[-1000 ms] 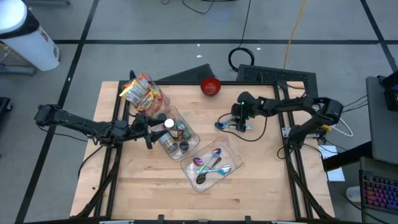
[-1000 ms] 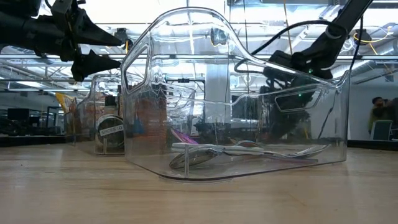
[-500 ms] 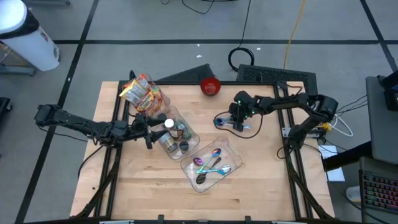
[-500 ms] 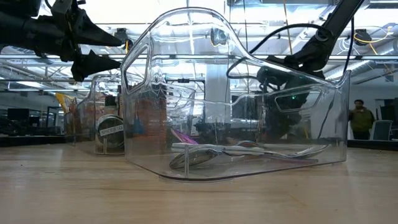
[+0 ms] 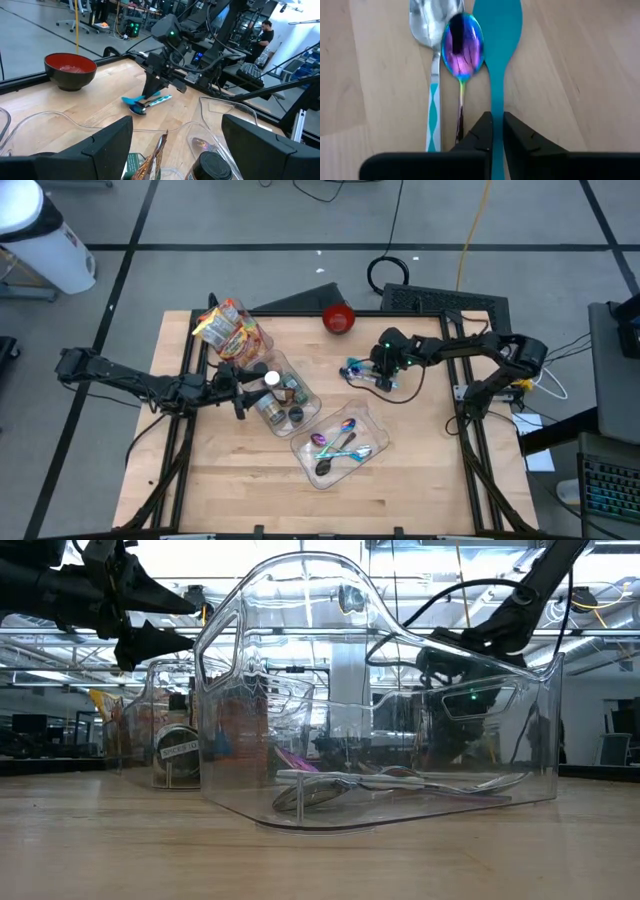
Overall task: Pick & Place Food Item
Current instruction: Put the blue spoon into the bottom transparent bin
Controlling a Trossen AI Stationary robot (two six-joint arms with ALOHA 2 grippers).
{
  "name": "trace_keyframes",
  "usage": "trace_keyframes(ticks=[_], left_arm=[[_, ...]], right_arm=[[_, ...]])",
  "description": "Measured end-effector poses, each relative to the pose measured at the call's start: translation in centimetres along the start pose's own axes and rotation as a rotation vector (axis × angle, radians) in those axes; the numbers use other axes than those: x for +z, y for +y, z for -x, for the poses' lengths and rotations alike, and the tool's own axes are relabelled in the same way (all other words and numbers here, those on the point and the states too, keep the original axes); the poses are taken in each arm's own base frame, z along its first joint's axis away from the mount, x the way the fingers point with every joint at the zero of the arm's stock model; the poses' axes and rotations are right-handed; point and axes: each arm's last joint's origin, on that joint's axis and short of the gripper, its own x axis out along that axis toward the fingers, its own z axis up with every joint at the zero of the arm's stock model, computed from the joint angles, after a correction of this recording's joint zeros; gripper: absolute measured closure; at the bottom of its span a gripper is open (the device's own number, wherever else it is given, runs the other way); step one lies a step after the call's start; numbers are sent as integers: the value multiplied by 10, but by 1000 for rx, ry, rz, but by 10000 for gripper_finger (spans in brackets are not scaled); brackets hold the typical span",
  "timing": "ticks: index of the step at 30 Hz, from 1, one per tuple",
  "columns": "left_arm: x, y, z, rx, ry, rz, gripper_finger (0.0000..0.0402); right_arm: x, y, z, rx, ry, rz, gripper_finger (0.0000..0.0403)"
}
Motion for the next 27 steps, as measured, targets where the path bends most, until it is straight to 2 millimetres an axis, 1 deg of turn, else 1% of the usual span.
trace_keyframes(ticks=[6,10,14,19,22,27], left_arm=[[0,0,0,0,0,0,89],[0,0,0,0,0,0,89],[0,0,0,0,0,0,89],[0,0,0,0,0,0,89],[0,0,0,0,0,0,89],[0,0,0,0,0,0,89]], right_arm=[[9,2,22,-47,-117,-53,393],[21,7,41,-46,-241,-53,392],[28,18,54,-29,-322,-34,393],[39,39,70,22,-449,14,392],[46,54,78,107,-542,69,392],[62,84,94,382,-759,165,392]])
